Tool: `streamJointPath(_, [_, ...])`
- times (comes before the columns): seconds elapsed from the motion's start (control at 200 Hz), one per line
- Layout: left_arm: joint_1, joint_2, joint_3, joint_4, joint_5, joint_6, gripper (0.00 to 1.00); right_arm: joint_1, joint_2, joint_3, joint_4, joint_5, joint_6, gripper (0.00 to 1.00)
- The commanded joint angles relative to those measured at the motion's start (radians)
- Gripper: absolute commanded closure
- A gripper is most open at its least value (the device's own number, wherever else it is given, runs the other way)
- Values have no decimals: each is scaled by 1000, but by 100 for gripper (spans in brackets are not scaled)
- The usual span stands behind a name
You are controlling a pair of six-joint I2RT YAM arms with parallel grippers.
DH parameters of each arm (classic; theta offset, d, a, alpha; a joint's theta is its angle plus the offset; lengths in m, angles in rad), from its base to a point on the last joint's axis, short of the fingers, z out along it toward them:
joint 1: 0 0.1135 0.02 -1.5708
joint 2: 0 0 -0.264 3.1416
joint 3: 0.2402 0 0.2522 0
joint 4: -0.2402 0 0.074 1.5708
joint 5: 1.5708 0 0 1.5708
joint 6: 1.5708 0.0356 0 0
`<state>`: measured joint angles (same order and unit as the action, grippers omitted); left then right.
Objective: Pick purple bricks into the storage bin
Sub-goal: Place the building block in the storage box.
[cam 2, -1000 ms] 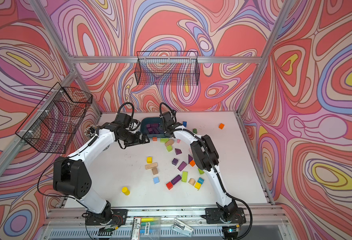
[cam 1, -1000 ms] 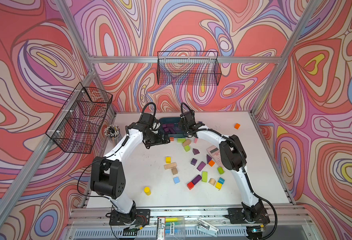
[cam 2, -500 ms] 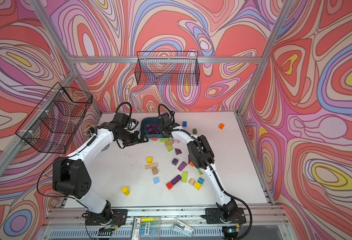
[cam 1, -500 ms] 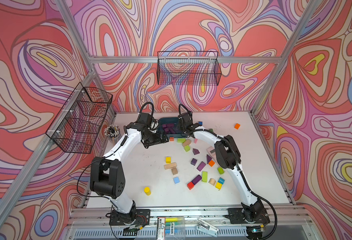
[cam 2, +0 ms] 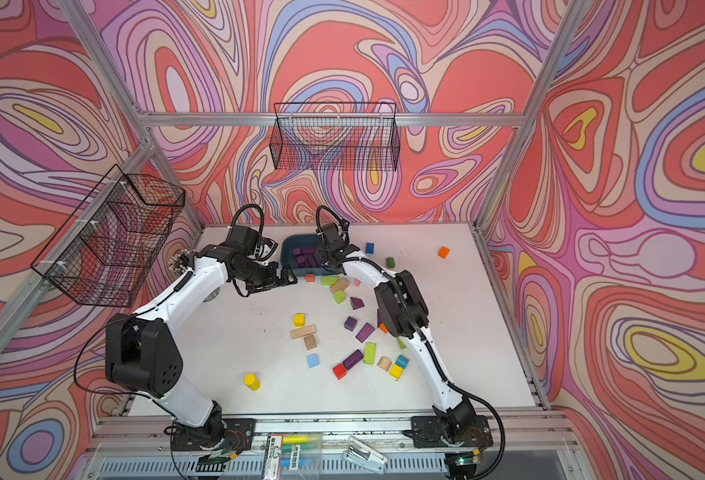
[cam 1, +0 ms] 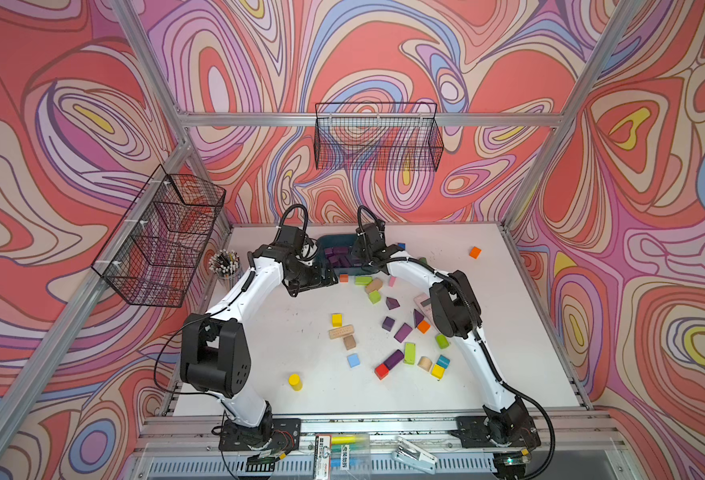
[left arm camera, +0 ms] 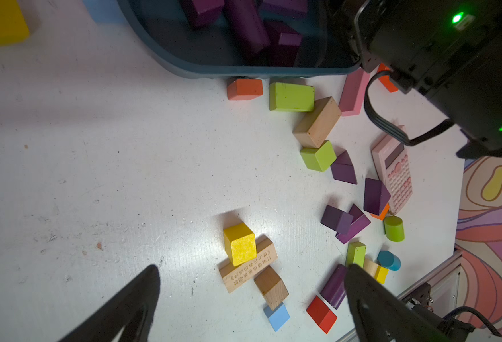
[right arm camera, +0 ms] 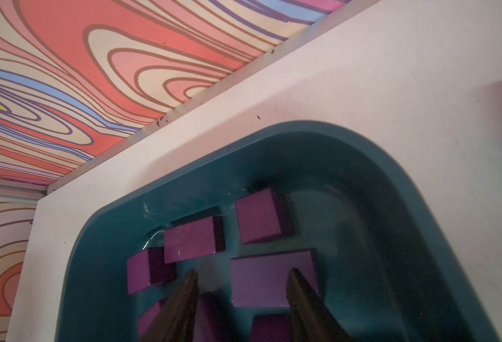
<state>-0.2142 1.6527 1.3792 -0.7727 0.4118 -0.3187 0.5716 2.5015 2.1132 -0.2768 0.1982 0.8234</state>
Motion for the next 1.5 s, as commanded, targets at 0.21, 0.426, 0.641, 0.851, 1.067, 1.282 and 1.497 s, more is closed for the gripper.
streamJointPath(0.21, [12,10,15,3,-3,-5,0,8,-94,-26,31,30,-10,48])
streamJointPath(0.426, [12,16,15,4,4,-13,0,7,-197,-129,60,45,-31,48])
streamJointPath(0.641, [12,19,15,5,19,-22,0,8,-297,-218,39,50,-47,48])
streamJointPath(0.851, [12,21,16,5,21,-24,0,8,-401,-330,-7,58,-35,48])
streamJointPath(1.067, [12,28,15,6,27,-29,0,10,-507,-435,-84,77,-35,48])
streamJointPath(1.282, [12,30,15,8,33,-33,0,17,-598,-529,-190,107,-46,48])
streamJointPath(1.497, [12,32,14,8,35,-34,0,51,-662,-599,-304,129,-46,48])
